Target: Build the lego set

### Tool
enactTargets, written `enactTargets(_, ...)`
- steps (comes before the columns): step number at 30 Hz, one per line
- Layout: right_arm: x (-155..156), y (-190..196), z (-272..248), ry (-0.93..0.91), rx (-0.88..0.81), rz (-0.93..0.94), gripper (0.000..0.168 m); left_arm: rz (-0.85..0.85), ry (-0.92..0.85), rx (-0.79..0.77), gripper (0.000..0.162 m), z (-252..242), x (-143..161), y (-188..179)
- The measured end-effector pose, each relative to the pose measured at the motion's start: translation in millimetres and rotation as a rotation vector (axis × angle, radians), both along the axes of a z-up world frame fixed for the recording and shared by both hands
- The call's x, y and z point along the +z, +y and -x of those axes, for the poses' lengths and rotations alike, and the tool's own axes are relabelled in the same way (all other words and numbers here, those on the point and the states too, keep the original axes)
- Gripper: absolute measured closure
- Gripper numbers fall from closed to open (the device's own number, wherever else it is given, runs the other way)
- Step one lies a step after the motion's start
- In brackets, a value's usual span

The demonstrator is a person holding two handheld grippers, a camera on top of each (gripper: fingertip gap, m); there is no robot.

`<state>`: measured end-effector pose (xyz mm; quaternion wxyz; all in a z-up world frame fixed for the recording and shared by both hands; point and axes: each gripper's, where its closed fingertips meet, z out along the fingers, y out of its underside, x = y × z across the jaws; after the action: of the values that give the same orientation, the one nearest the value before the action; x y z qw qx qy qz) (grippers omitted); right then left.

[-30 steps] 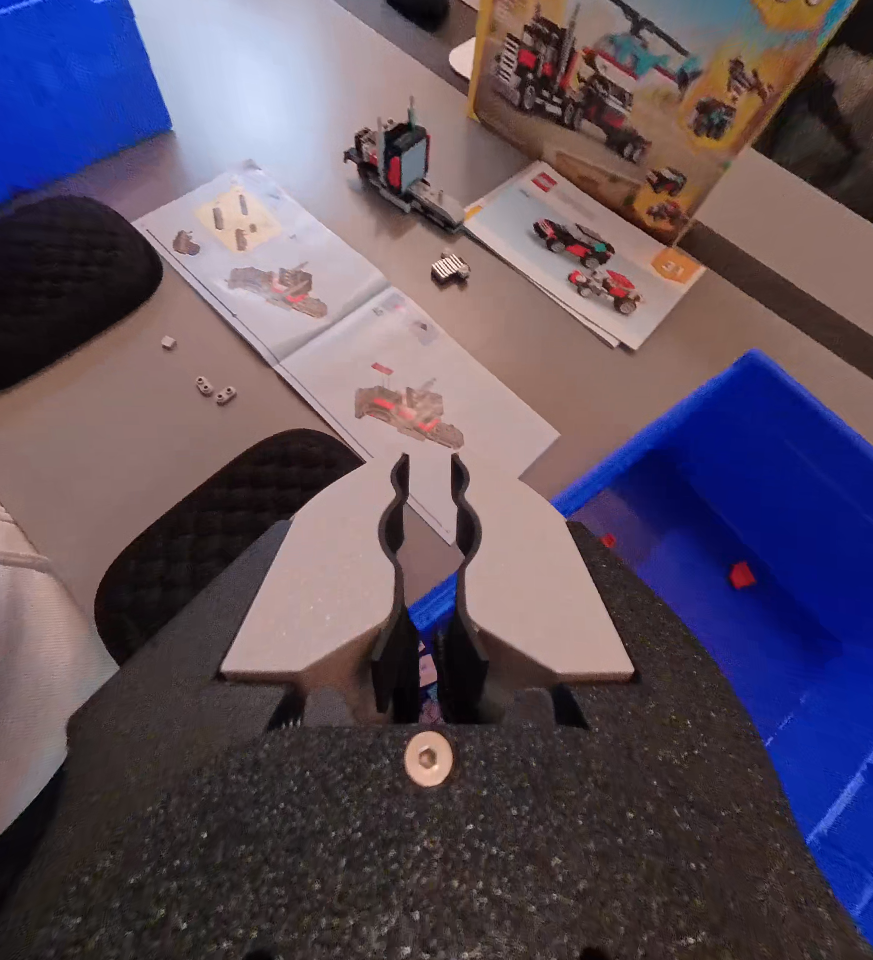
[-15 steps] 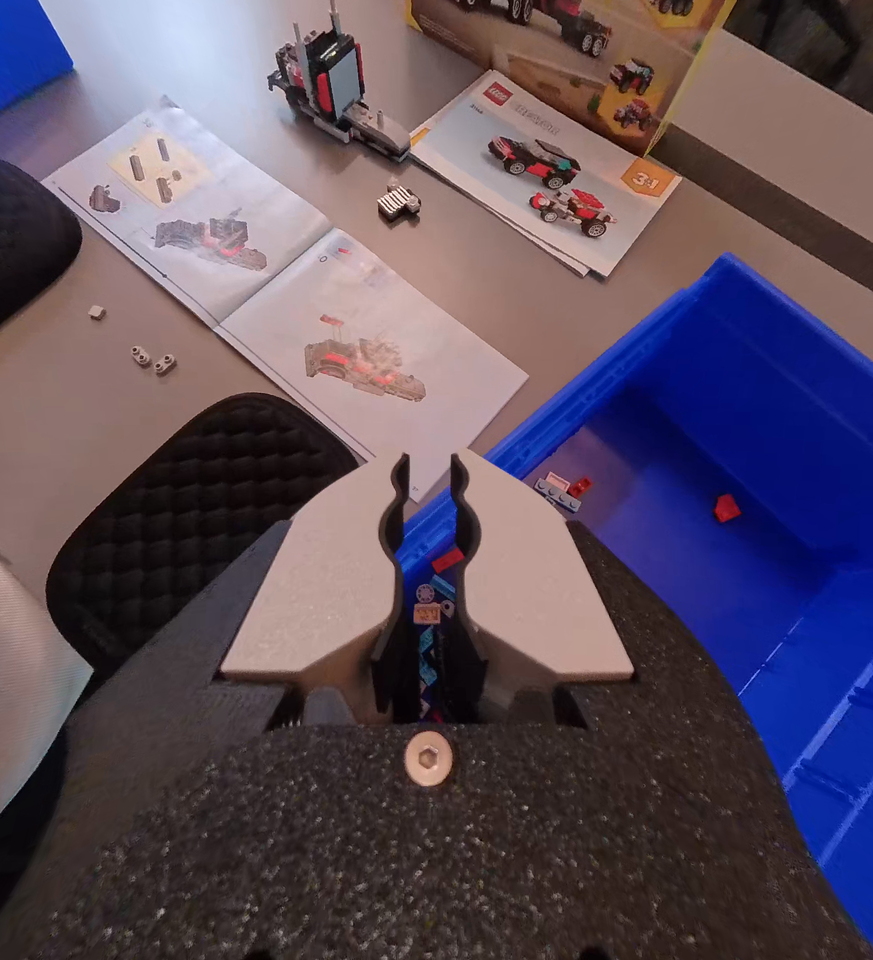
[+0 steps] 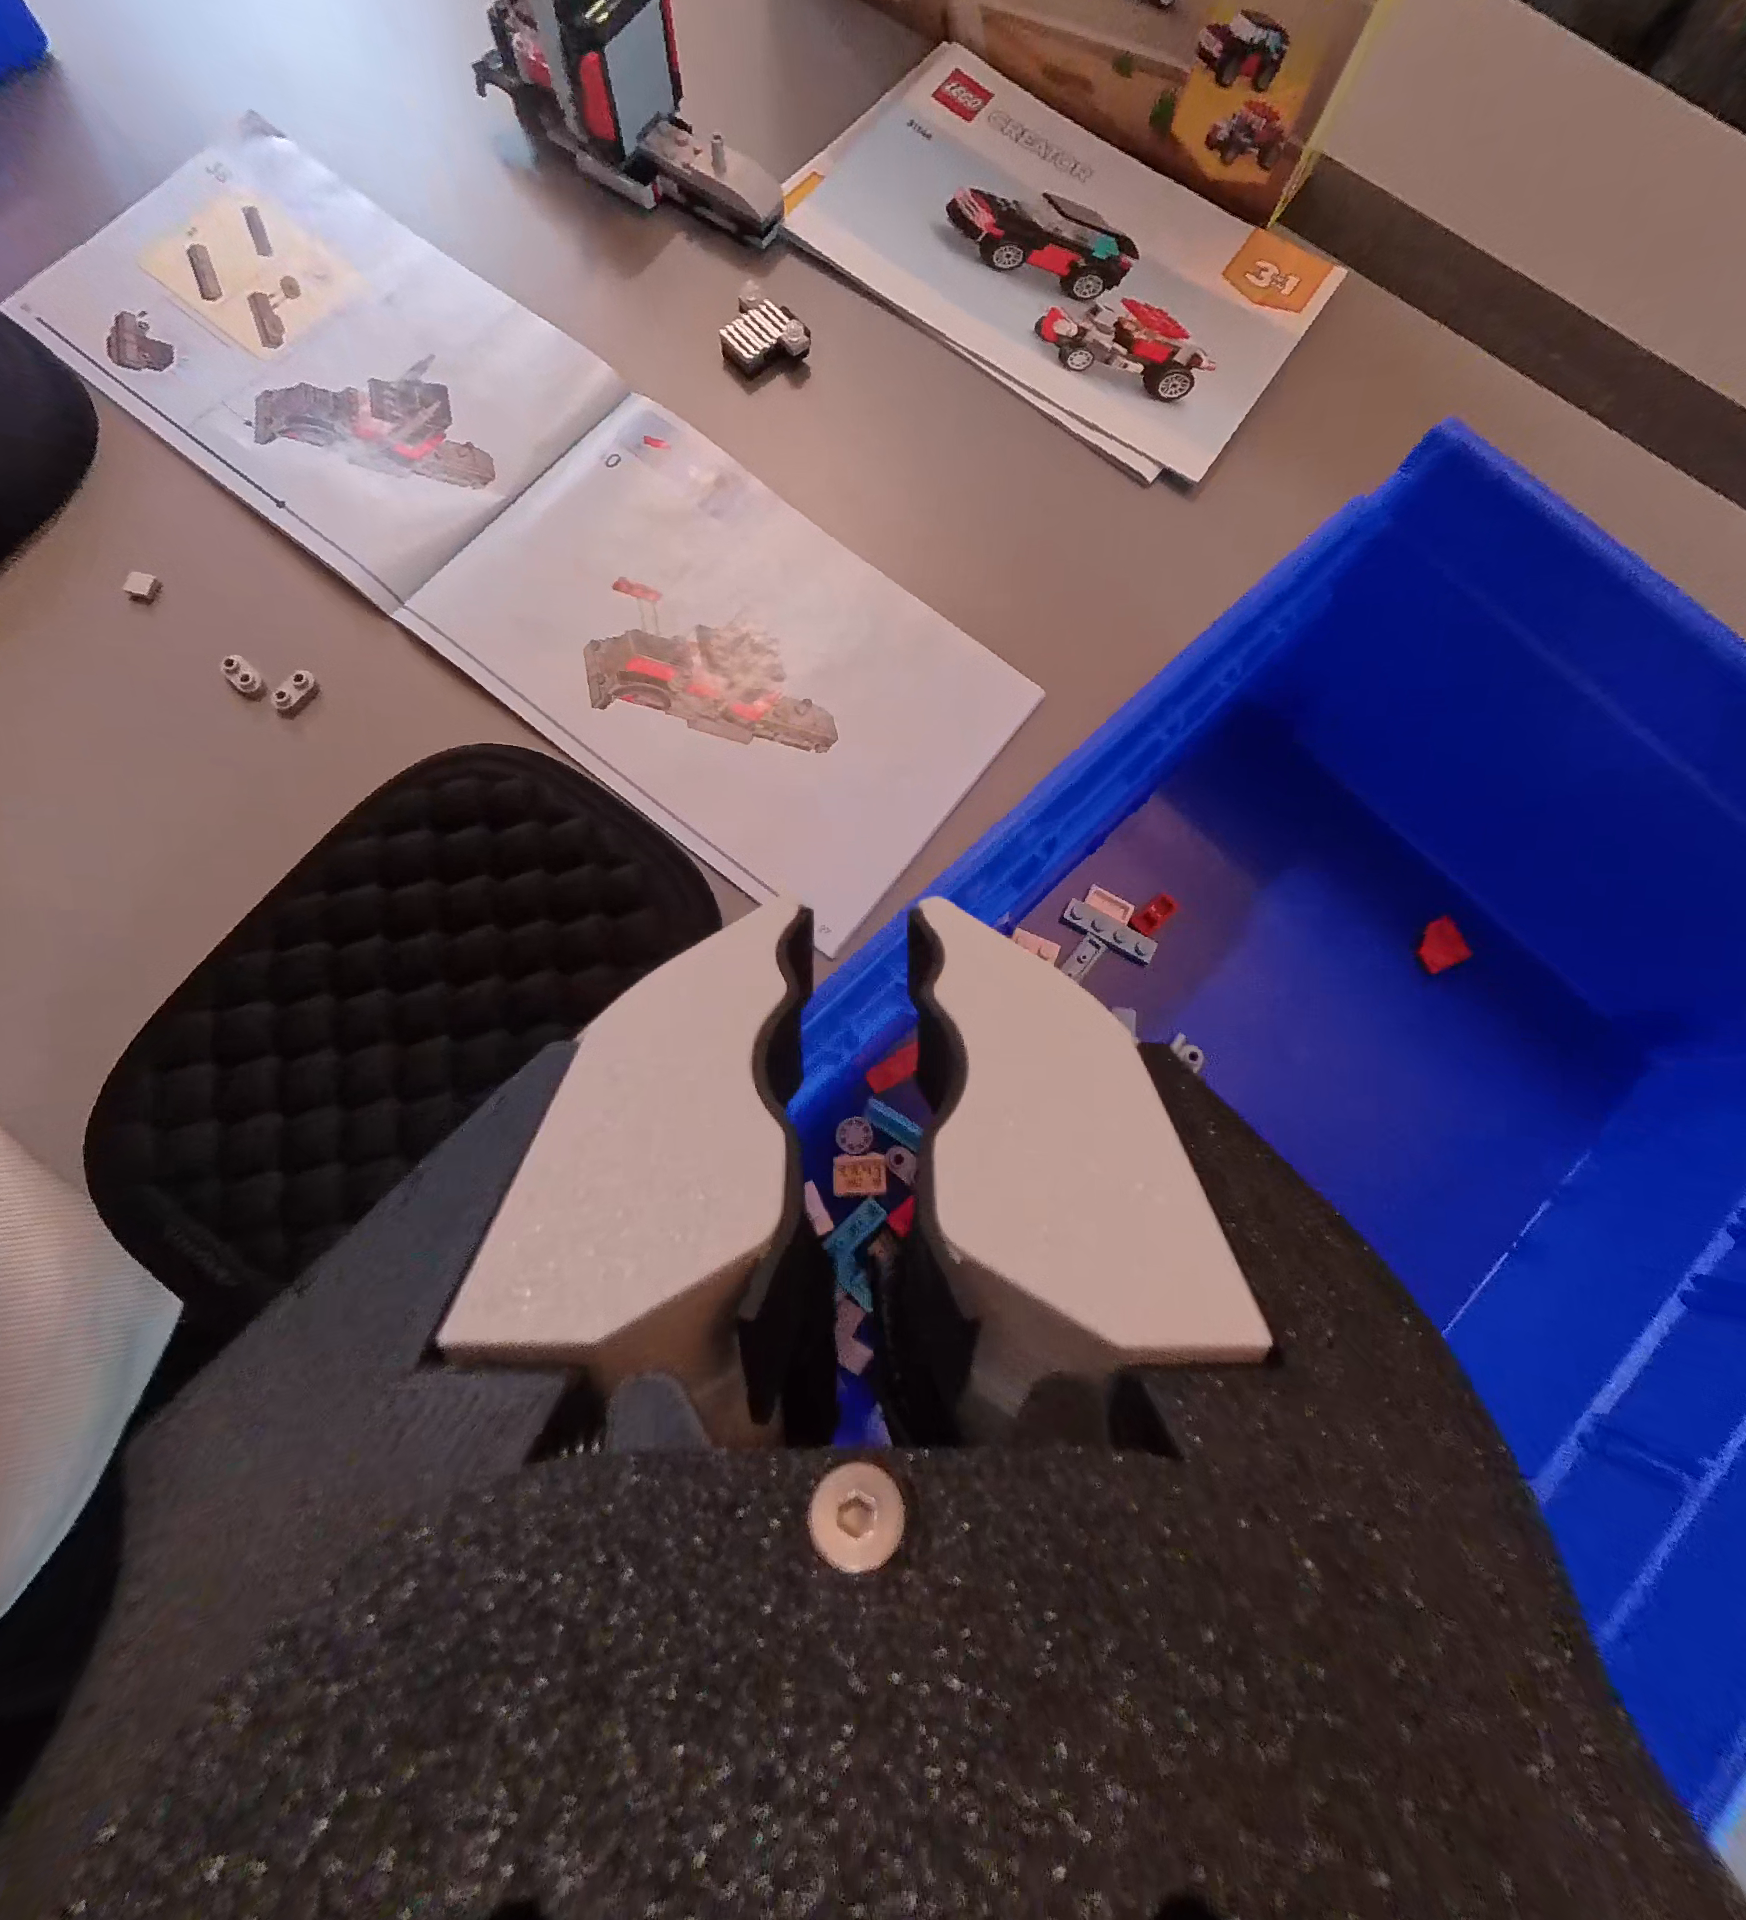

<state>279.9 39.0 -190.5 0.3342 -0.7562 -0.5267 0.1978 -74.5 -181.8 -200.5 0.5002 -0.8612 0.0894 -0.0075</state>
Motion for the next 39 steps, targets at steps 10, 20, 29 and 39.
enactTargets(10, 14.1, 7.9, -28.8, 0.014, -0.081, -0.049, 0.153, -0.037, 0.006, 0.039, 0.118, 7.3, 8.4, 0.4)
enactTargets(20, 19.8, 18.8, -48.0, 0.034, -0.156, -0.094, 0.141, -0.101, -0.017, 0.016, 0.161, 1.8, 25.1, -1.4)
enactTargets(29, 26.5, 20.2, -79.7, 0.08, -0.19, -0.147, 0.164, -0.14, -0.019, 0.1, 0.126, 13.1, 40.8, 3.0)
enactTargets(39, 3.4, 33.4, -123.3, 0.031, -0.273, -0.105, 0.153, -0.07, 0.053, 0.073, 0.16, -10.9, 39.9, 18.9)
